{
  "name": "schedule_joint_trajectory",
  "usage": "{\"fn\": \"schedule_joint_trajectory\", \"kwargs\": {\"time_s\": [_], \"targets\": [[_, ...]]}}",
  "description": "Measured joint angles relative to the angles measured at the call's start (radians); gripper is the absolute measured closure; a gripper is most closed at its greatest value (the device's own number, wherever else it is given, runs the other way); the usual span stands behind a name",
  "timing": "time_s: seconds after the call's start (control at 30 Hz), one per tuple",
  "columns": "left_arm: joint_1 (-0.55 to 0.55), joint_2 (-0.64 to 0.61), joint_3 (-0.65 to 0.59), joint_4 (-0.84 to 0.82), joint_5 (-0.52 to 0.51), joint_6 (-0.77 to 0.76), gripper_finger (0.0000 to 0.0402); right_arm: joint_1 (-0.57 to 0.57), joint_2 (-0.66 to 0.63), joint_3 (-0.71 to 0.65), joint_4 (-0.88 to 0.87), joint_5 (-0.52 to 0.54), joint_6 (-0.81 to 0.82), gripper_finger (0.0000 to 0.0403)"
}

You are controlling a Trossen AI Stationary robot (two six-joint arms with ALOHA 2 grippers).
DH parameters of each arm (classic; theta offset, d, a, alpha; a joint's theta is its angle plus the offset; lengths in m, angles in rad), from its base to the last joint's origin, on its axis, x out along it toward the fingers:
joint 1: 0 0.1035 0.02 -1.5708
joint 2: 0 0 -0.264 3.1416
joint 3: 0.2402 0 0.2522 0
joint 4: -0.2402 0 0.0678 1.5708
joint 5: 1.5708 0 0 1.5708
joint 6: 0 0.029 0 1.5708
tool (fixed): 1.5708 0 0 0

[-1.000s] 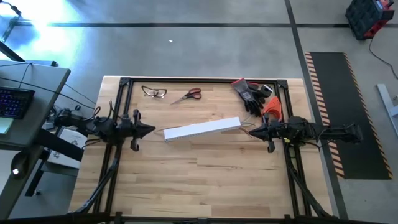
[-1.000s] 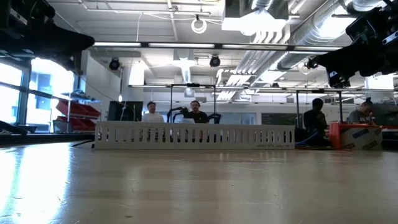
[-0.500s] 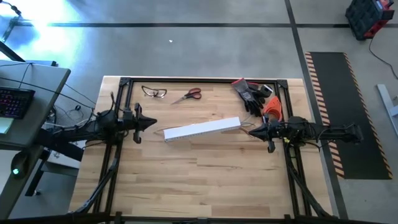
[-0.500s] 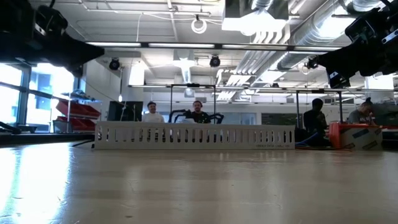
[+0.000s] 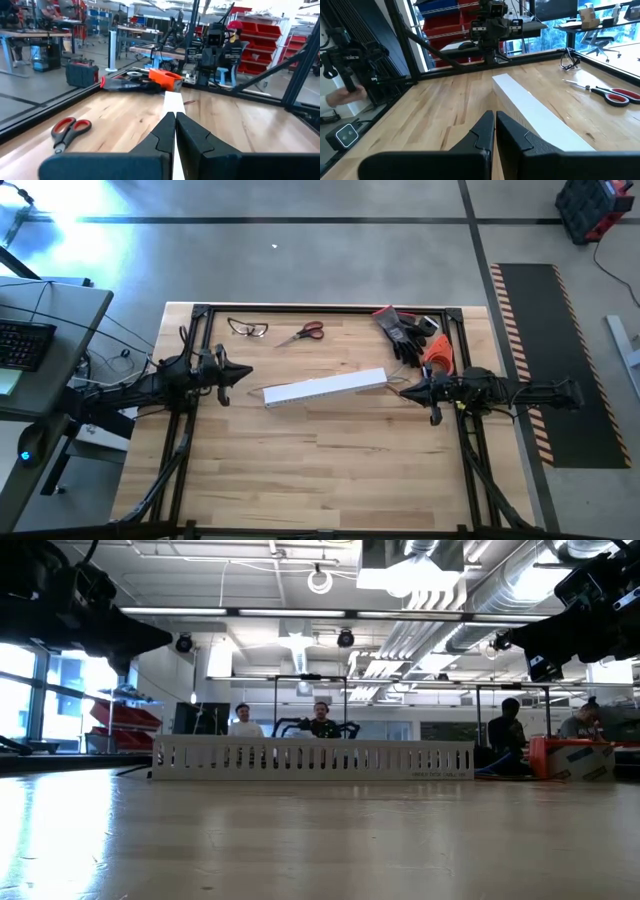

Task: Ziptie cables
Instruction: Return to Home Position

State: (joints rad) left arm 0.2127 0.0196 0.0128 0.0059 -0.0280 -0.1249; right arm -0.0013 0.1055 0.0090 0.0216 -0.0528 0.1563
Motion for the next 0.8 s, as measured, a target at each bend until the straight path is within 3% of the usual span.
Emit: {"fn": "schedule_joint_trajectory", "kwargs": {"time_s": [0.47,0.8], "targets": [[-0.003,-0.001,0.0,0.001,-0.009,-0.003,0.0401,0.0,0.0,0.0,0.0,0.0,0.0,0.0403],[-0.139,-0.016,0.0,0.002,-0.01,-0.003,0.0401,0.063,-0.104,0.0,0.007,0.001,0.0,0.0403]]}}
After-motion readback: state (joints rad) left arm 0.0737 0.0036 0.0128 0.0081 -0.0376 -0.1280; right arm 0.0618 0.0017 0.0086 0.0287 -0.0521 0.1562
